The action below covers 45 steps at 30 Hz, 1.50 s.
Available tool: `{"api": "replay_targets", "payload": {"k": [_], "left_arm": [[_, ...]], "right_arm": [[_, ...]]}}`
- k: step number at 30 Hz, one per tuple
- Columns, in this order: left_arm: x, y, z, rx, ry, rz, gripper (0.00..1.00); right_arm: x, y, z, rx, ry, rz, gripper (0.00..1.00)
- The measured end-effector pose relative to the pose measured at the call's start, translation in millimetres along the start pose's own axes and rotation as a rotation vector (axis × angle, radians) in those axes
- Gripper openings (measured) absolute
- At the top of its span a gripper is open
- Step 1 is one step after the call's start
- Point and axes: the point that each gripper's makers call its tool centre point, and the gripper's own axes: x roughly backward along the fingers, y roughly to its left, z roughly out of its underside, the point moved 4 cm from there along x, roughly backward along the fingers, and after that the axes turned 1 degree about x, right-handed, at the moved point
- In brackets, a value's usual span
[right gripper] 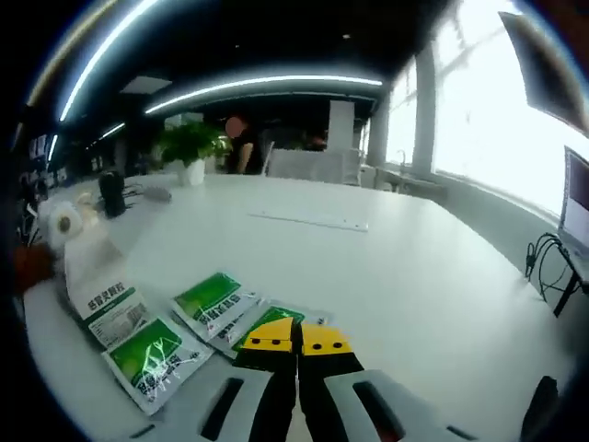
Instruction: Take out ganmaoling bag from box put it on table
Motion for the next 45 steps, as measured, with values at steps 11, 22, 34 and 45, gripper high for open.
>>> {"api": "replay_targets", "payload": {"k": [11, 22, 34, 45], "left_arm": [[-0.3, -0.5, 0.2, 0.0, 0.001, -0.001, 0.48], [-0.1, -0.4, 0.4, 0.001, 0.001, 0.0, 0.48], [0.0, -0.5, 0.6, 0.001, 0.0, 0.0, 0.48], [0.0, -0.3, 0.5, 0.001, 0.001, 0.0, 0.48]], "right_arm": [[22.1, 18.2, 1.4, -0.048, -0.098, -0.052, 0.0], [32.9, 35.0, 15.6, -0.05, -0.165, -0.121, 0.0], [34.9, 43.2, 38.0, -0.056, -0.23, -0.17, 0.0], [40.2, 45.0, 41.6, -0.063, -0.265, -0.192, 0.0]]}}
